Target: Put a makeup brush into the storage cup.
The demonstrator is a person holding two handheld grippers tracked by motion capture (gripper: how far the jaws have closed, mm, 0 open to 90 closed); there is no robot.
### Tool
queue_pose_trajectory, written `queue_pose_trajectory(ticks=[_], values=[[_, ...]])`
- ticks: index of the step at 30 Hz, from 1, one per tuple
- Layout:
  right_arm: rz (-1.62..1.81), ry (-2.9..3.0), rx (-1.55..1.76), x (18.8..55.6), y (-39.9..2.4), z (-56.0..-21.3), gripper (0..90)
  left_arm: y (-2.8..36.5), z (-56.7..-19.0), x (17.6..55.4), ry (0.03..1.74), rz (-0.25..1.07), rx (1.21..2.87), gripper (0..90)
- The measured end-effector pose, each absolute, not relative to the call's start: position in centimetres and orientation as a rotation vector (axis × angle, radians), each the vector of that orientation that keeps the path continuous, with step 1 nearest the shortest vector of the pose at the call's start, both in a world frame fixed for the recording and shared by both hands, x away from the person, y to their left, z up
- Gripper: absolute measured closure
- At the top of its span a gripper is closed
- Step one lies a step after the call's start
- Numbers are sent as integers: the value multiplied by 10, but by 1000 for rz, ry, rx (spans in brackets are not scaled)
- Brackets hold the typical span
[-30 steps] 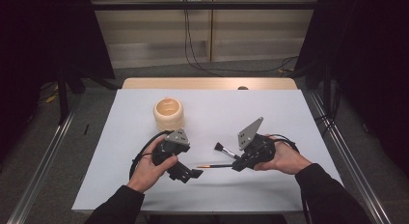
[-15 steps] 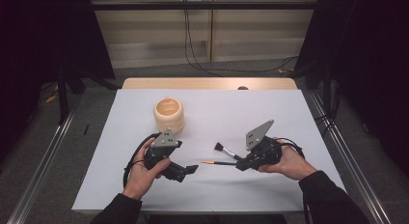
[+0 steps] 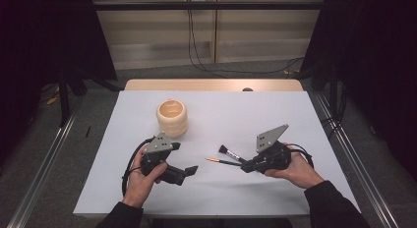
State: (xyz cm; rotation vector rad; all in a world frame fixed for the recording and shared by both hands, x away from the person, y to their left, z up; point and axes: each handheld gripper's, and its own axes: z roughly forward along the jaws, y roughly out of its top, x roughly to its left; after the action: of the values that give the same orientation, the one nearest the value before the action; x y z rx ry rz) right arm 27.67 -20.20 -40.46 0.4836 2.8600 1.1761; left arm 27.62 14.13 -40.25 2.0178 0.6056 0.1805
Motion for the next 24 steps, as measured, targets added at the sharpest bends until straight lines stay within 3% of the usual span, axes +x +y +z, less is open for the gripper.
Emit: queue_pose_trajectory(ticks=[24], values=[[1466,2657,561,270,-210,-410,850,140,-398,271,605,191,1971,24]])
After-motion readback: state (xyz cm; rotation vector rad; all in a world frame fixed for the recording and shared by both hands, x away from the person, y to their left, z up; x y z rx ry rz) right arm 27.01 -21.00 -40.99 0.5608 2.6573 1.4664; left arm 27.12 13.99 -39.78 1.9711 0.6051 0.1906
